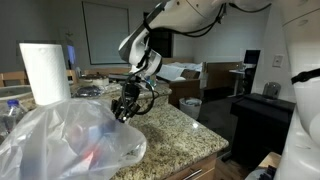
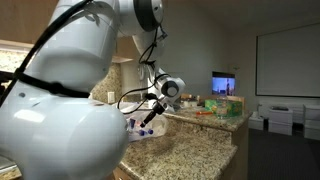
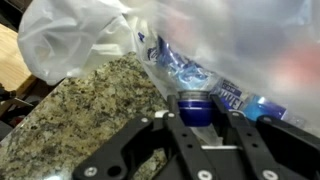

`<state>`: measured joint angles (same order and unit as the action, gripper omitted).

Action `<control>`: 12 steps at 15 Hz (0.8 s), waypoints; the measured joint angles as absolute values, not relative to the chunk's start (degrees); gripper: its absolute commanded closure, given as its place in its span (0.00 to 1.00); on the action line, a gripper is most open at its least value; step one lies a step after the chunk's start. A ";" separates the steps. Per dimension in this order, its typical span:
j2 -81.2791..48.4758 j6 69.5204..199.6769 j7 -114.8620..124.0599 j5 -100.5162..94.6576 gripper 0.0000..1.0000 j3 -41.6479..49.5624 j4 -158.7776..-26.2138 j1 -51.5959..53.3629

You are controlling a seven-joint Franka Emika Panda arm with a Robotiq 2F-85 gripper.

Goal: Pick up the bottles from the counter and put them in the plastic bag

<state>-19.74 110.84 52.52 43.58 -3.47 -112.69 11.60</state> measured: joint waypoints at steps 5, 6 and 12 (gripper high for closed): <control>-21.73 110.81 53.34 43.58 0.90 -6.35 -109.19 13.33; -22.69 110.80 53.34 43.58 0.90 -6.94 -108.08 13.84; -29.55 110.33 54.37 43.45 0.90 -9.22 -100.10 18.11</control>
<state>-29.55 110.33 54.37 43.45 -9.22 -100.10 18.11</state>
